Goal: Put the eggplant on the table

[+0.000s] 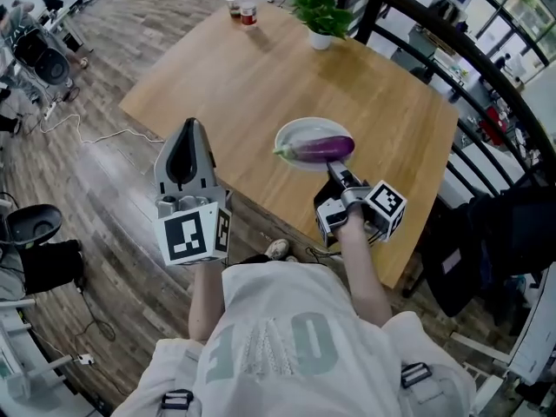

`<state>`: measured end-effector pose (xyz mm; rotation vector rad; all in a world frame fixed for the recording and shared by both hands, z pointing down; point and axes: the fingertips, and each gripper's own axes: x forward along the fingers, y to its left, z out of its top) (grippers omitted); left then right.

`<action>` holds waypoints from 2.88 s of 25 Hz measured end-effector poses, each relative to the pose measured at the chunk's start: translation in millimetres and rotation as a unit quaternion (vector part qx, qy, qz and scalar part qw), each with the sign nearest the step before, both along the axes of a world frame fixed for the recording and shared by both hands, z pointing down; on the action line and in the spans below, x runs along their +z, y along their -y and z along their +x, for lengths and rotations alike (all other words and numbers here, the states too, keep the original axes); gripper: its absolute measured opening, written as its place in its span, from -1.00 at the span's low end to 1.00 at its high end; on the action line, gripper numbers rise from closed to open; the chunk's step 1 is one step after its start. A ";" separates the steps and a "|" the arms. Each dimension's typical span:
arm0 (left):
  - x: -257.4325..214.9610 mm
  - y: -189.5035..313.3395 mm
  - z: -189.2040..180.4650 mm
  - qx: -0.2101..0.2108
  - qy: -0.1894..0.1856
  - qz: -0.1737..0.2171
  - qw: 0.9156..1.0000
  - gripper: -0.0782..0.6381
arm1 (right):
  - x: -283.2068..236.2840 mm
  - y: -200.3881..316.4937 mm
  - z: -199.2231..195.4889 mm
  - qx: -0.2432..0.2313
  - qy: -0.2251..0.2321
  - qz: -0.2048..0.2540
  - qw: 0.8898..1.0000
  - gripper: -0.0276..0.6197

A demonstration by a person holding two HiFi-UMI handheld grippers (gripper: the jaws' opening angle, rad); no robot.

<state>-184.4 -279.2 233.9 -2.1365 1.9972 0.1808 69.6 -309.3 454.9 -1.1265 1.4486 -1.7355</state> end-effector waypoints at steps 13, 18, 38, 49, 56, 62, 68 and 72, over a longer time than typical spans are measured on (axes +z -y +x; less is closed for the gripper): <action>21.3 27.6 17.1 0.052 0.003 -0.032 0.998 -0.76 | 49.6 23.7 -2.9 0.004 -0.011 -0.046 0.999 -0.84; 23.5 31.6 17.0 0.054 0.006 -0.037 0.998 -0.76 | 67.2 22.9 -0.9 0.002 -0.018 -0.068 0.998 -0.84; 42.8 31.4 -3.6 0.024 0.015 -0.063 0.998 -0.76 | 145.7 37.6 -9.2 0.000 -0.030 -0.125 0.992 -0.84; 51.0 35.5 -12.4 0.020 0.016 -0.073 0.997 -0.76 | 157.9 42.0 -24.1 -0.008 -0.032 -0.140 0.990 -0.84; 53.4 32.6 -20.1 0.009 0.013 -0.078 0.997 -0.76 | 159.9 39.7 -27.3 -0.011 -0.033 -0.148 0.988 -0.84; 58.1 33.4 -21.4 0.011 0.012 -0.080 0.997 -0.76 | 159.6 41.8 -30.1 -0.005 -0.028 -0.153 0.988 -0.83; 55.6 31.2 -18.6 0.016 0.014 -0.077 0.997 -0.76 | 149.6 42.7 -32.8 -0.003 -0.025 -0.148 0.989 -0.83; 55.0 30.4 -15.9 0.019 0.016 -0.075 0.997 -0.76 | 144.7 43.3 -33.8 0.003 -0.017 -0.144 0.989 -0.57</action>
